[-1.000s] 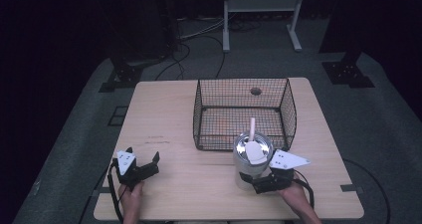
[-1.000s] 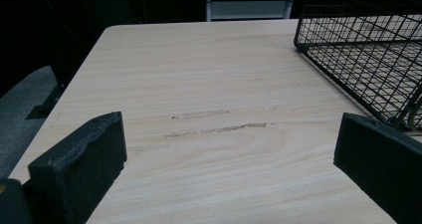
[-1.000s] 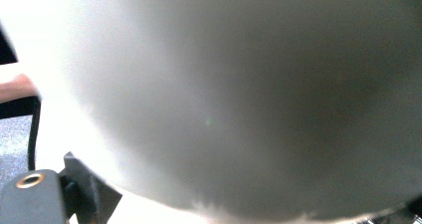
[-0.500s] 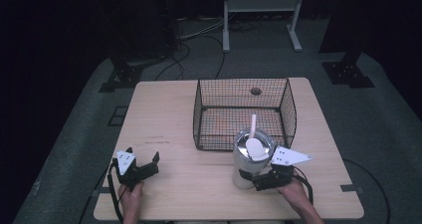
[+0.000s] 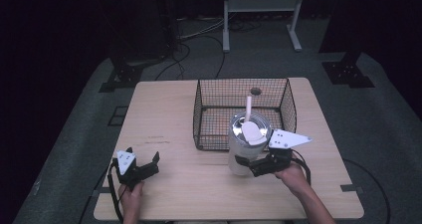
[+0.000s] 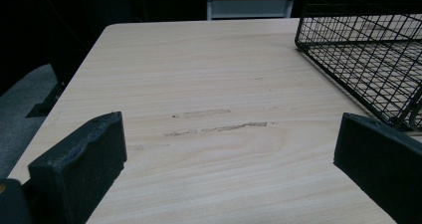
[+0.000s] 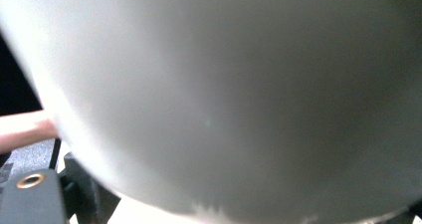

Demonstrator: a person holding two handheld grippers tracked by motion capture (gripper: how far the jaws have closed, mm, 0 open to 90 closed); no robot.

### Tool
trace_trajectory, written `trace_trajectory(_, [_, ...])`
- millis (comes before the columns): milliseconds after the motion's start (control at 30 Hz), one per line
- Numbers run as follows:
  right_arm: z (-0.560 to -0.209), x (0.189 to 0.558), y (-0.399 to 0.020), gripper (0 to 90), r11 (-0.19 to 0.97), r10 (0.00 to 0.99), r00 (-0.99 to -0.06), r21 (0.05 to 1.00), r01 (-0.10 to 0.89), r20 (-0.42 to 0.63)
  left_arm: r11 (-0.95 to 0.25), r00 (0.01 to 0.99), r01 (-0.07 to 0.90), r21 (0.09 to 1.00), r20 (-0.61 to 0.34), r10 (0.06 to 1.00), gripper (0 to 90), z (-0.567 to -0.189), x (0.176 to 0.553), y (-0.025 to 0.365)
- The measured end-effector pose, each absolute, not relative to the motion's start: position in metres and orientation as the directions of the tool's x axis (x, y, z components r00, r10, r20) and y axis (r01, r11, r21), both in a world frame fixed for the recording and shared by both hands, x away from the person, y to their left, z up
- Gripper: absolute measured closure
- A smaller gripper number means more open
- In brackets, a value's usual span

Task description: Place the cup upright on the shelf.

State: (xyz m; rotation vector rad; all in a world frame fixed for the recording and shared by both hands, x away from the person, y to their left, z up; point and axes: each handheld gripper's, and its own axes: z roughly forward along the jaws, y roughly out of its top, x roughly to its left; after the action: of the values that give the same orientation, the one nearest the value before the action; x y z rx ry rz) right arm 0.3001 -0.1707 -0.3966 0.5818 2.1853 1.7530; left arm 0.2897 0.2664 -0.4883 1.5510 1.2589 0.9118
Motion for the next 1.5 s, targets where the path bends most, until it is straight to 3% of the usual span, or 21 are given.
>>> trace_trajectory(733, [-0.339, 0.34, -0.153, 9.1, 0.164, 0.464, -0.885, 0.981, 0.104, 0.016, -0.059, 0.204, 0.306, 0.95, -0.005, 0.979, 0.0, -0.488, 0.29, 0.267])
trace_trajectory(1500, [-0.304, 0.398, -0.13, 9.1, 0.185, 0.478, -0.878, 0.979, 0.08, -0.018, -0.06, 0.205, 0.306, 0.95, -0.004, 0.979, 0.0, -0.488, 0.29, 0.267])
